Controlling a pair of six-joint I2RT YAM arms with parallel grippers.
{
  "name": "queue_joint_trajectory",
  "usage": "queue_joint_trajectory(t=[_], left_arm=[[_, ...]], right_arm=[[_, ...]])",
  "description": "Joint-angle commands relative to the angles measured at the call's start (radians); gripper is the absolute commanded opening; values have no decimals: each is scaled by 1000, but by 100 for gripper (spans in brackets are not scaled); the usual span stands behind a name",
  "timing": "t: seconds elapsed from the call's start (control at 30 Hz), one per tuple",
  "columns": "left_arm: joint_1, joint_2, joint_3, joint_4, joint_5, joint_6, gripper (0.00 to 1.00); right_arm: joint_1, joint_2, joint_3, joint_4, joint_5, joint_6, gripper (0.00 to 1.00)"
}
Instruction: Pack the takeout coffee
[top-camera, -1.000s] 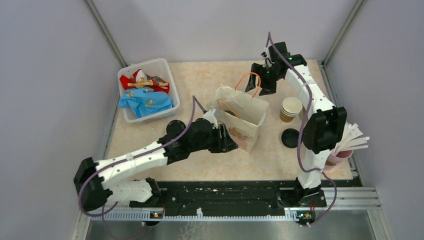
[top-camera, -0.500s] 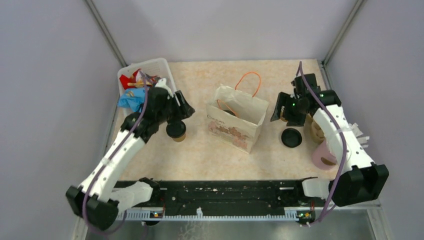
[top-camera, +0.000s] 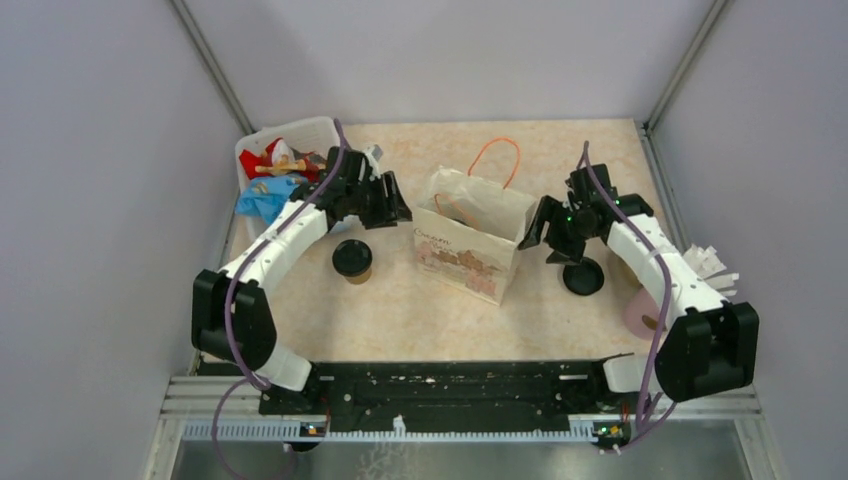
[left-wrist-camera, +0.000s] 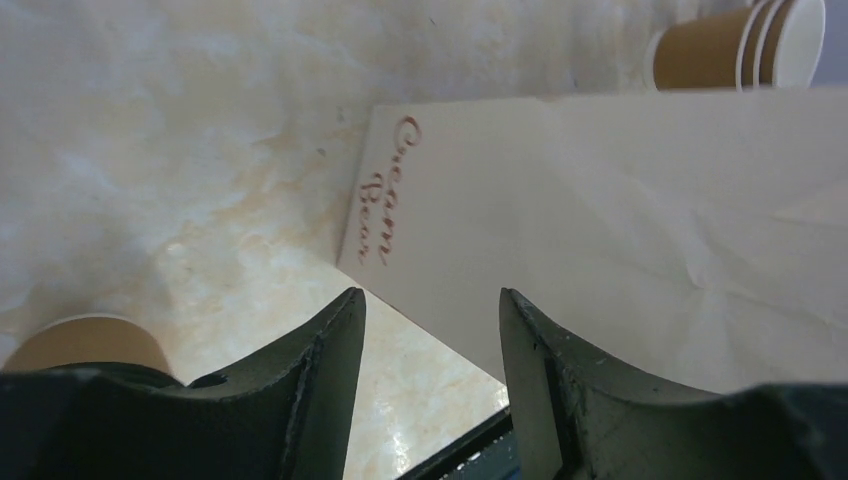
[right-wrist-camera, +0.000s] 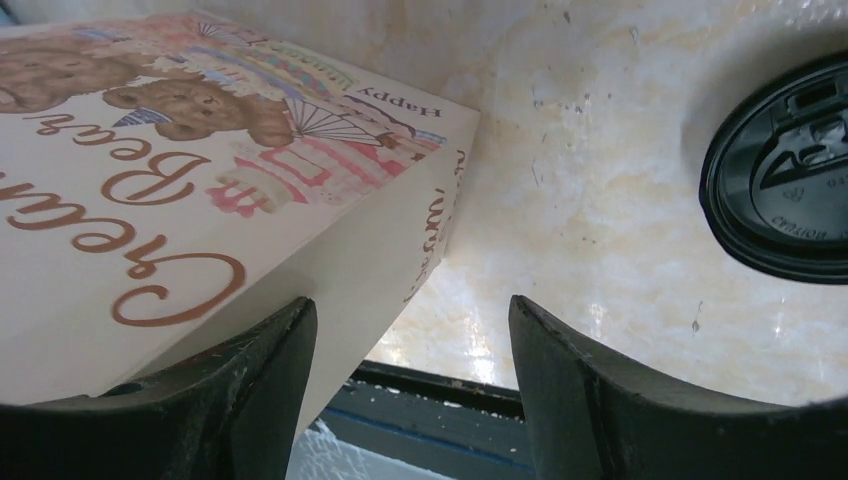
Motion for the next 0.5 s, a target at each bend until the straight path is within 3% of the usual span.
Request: queue_joint_trajectory(t=[0.0,0.13,0.3,0.47], left_arm=[[-72,-43,-59,115,92,-37,58],[-126,-57,-108,175,111,-85,58],[-144,-87,-108,105,35,-66,59],[-95,-207,-41,-121,-100,21,72]], right_arm=[[-11,49,94,75,9,-2,70],[-24,103,158,61,28,-46,70],[-60,166,261,-15,100,-127,71],[-65,132,326,-164,317,-238,74]])
